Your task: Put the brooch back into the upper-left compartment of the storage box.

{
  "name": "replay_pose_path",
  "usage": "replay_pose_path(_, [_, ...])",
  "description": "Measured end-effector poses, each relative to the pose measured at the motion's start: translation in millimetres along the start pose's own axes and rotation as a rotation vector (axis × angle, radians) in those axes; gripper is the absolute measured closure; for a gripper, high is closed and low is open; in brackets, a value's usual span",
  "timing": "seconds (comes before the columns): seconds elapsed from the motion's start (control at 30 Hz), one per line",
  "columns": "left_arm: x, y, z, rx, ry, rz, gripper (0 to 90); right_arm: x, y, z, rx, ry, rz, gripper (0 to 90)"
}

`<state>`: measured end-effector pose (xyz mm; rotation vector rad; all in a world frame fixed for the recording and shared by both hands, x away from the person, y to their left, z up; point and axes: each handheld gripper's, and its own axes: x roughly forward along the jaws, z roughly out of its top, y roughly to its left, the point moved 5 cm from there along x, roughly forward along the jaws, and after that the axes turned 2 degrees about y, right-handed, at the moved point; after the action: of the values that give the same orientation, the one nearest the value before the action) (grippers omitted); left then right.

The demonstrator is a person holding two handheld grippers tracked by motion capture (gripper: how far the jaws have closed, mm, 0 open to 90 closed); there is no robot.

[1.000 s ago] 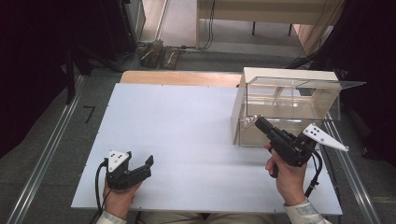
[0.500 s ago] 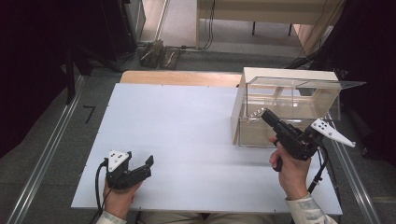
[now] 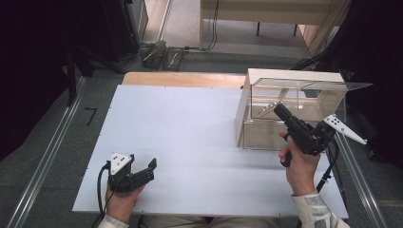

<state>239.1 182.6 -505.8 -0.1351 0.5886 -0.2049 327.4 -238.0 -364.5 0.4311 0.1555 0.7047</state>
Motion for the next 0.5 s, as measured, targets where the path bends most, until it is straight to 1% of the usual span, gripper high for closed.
replay_pose_path(0.2, [0.4, -0.4, -0.3, 0.000, 0.000, -0.002, 17.3, 3.2, -12.6, 0.6, -0.003, -0.002, -0.066, 87.0])
replay_pose_path(0.23, [0.3, -0.3, -0.2, 0.000, 0.001, -0.002, 17.3, 4.2, -14.2, 0.0, -0.012, 0.001, -0.079, 86.9])
replay_pose_path(0.3, [0.4, -0.2, -0.2, 0.000, 0.000, -0.001, 17.3, 5.4, -16.4, -1.5, -0.011, 0.007, -0.104, 84.5])
replay_pose_path(0.33, [0.3, -0.2, -0.2, 0.000, 0.001, -0.001, 17.3, 5.8, -17.2, -2.2, -0.006, 0.012, -0.110, 78.6])
replay_pose_path(0.37, [0.1, -0.2, -0.2, 0.001, 0.002, -0.002, 17.3, 6.6, -18.2, -2.6, -0.009, 0.012, -0.110, 70.6])
replay_pose_path(0.4, [0.1, -0.1, -0.2, 0.002, 0.001, -0.002, 17.3, 6.9, -18.2, -2.8, -0.008, 0.012, -0.102, 63.6])
replay_pose_path(0.43, [0.1, -0.2, -0.2, 0.001, 0.001, -0.003, 17.3, 6.8, -17.5, -2.9, -0.008, 0.011, -0.100, 61.2])
replay_pose_path(0.5, [0.2, -0.2, -0.2, 0.001, 0.001, -0.002, 17.3, 6.3, -15.5, -2.7, -0.025, 0.008, -0.096, 57.1])
